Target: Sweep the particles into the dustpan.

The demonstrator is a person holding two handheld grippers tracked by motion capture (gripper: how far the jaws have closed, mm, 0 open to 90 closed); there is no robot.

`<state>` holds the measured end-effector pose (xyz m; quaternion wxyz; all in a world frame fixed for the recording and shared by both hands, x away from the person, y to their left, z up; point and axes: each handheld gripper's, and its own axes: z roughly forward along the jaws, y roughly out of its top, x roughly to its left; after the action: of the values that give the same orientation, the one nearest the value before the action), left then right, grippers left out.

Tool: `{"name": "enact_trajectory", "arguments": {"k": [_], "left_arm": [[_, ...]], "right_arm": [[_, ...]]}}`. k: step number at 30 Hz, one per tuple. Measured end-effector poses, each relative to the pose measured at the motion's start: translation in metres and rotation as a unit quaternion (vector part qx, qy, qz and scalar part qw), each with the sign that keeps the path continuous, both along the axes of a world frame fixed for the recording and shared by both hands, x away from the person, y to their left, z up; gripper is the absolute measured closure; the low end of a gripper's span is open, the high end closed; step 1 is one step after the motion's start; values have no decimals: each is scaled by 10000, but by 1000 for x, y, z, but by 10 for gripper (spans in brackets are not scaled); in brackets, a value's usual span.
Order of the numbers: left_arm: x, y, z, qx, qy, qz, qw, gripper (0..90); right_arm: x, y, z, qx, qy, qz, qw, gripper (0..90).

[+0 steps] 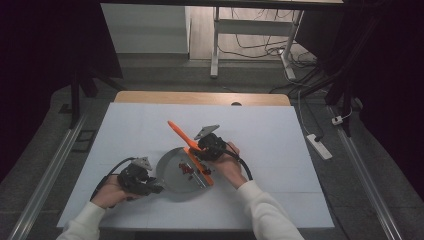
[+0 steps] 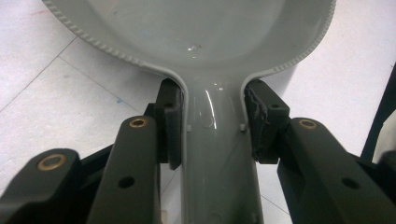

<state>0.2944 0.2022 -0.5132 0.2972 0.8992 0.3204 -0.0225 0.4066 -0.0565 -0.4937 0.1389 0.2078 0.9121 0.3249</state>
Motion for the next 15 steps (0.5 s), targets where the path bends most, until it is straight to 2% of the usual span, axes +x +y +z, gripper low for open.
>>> {"name": "enact_trajectory", "arguments": {"k": [3, 6, 10, 12, 15], "left_arm": [[0, 0, 0, -3, 6, -5, 10000, 623], [0, 0, 0, 1, 3, -1, 10000, 623], [0, 0, 0, 7, -4, -7, 10000, 623], [0, 0, 0, 8, -5, -6, 10000, 623], [0, 0, 0, 5, -6, 0, 10000, 623]], "right_arm": [[-4, 2, 2, 154, 154, 118, 9997, 704], [-10, 4, 9, 451, 422, 319, 9976, 704], [-17, 2, 22, 479, 157, 362, 9981, 704], [-19, -4, 29, 540, 96, 283, 9981, 704], [-19, -14, 35, 481, -27, 135, 9987, 704]]}}
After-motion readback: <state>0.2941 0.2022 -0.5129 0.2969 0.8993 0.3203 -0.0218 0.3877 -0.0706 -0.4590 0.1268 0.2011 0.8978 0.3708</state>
